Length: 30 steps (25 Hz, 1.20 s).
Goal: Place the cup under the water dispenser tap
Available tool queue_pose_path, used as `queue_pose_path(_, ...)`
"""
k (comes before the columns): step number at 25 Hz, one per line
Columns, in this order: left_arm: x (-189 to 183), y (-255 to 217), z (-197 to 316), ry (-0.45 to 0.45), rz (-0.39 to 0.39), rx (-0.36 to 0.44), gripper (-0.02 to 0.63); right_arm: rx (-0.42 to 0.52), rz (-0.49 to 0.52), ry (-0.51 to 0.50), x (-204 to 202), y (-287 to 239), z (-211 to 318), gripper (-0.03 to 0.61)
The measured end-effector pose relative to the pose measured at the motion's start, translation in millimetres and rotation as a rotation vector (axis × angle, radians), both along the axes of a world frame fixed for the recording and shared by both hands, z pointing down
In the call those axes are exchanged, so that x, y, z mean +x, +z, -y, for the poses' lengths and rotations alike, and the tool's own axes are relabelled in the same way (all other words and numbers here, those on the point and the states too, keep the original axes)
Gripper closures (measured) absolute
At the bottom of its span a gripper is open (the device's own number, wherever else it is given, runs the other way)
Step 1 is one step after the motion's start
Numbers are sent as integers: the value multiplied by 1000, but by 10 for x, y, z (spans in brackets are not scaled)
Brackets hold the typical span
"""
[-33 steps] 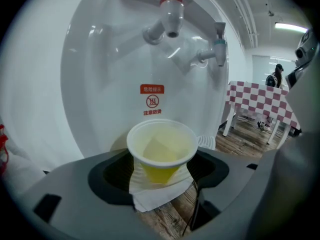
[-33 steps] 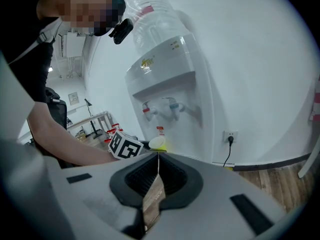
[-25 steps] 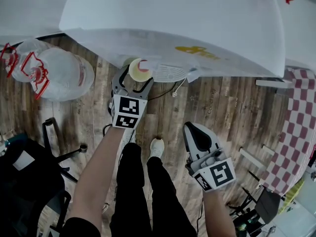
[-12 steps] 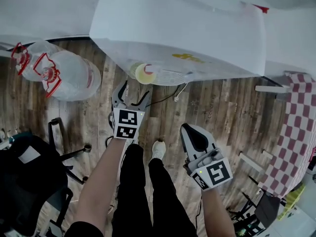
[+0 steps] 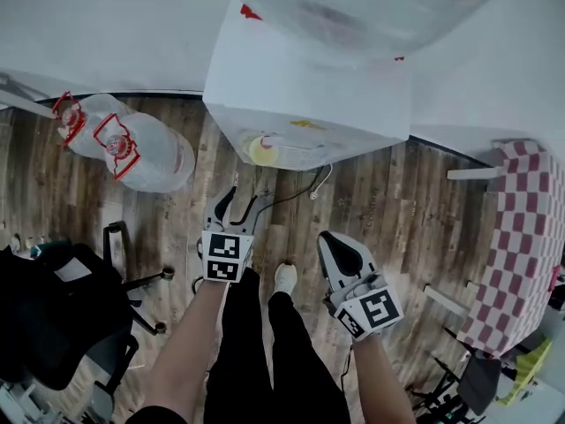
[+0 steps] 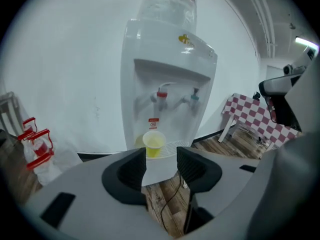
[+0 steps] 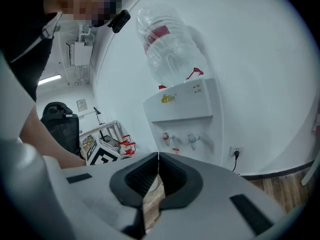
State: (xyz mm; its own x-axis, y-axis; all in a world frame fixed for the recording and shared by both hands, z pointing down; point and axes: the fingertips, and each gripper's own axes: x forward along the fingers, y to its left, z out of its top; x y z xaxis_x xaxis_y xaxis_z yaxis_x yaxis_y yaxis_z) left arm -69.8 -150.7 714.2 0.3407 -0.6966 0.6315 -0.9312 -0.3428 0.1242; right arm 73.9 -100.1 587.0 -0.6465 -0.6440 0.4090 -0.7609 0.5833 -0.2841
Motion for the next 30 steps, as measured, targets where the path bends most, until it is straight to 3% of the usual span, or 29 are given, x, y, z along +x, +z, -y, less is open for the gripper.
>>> queue_pose_path(6, 89, -639, -195, 17, -26, 30, 524, 10, 17, 0, 67, -446, -124, 556)
queue_pose_path(13, 359, -1404, -444, 49, -72, 60, 588, 20, 27, 2, 197, -862, -295, 557)
queue_pose_path(26, 481, -2555, -1109, 27, -97, 120, 600, 63, 57, -50, 443, -1573, -677, 557)
queue_pose_path(30, 529, -2894, -1228, 9, -118, 171, 600, 104, 68, -79, 550, -1812, -786, 557)
